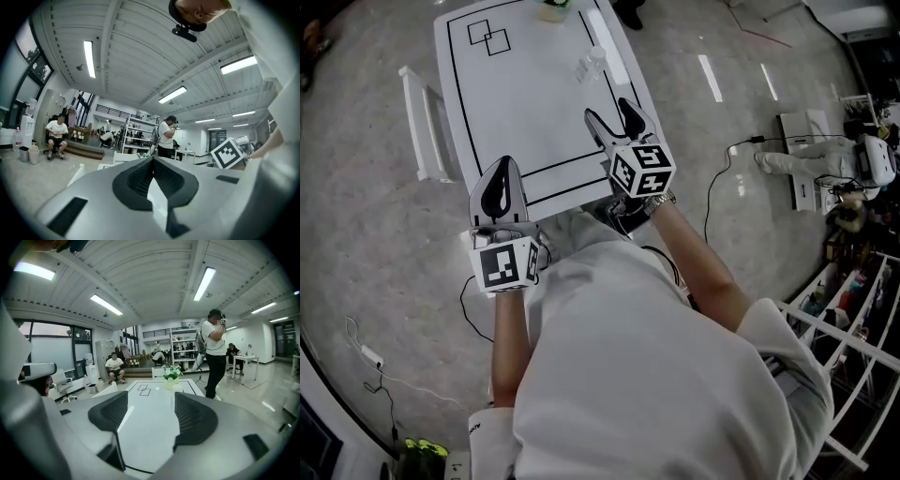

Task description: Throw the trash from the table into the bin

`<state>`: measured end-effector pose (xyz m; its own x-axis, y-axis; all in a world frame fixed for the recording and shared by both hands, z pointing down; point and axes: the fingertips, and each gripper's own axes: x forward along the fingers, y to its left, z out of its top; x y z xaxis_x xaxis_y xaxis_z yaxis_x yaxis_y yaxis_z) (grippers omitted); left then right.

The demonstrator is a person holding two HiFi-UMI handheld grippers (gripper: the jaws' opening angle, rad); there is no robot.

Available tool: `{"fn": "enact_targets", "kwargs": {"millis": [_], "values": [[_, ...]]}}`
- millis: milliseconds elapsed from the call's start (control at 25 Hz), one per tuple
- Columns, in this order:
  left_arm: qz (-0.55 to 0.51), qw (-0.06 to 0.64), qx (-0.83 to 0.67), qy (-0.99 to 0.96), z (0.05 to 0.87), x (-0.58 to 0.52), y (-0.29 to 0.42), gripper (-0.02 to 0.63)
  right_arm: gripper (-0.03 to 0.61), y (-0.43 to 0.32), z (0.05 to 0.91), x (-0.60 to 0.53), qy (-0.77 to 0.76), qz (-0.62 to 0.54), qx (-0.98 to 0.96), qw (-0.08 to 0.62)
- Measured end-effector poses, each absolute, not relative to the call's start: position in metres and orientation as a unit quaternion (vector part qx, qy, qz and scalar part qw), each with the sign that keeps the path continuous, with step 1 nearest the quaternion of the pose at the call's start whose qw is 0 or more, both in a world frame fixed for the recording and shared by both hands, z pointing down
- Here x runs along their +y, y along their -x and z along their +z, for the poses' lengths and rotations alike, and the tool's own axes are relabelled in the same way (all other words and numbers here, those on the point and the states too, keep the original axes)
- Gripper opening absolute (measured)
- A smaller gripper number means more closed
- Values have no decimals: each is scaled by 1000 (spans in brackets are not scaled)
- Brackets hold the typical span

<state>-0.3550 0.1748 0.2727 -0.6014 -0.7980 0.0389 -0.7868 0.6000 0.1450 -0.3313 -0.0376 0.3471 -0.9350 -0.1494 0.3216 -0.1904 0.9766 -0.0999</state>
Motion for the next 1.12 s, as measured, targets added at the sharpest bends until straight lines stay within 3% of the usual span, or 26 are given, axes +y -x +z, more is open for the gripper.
{"fn": "enact_targets", "kwargs": {"millis": [680, 840, 920, 1120], "values": [[-27, 89, -916, -391, 305, 95, 428, 5, 296, 449, 476, -150, -86, 36, -961, 260], [-22, 100, -922, -374, 312, 107, 430, 5, 296, 457, 486, -153, -99, 31, -960, 260], [-22, 102, -923, -371, 314, 113, 429, 5, 228, 459, 483, -154, -103, 31, -961, 255], [-26, 94, -914, -394, 313, 120, 417, 5, 222, 445, 439, -138, -105, 17, -973, 203]]}}
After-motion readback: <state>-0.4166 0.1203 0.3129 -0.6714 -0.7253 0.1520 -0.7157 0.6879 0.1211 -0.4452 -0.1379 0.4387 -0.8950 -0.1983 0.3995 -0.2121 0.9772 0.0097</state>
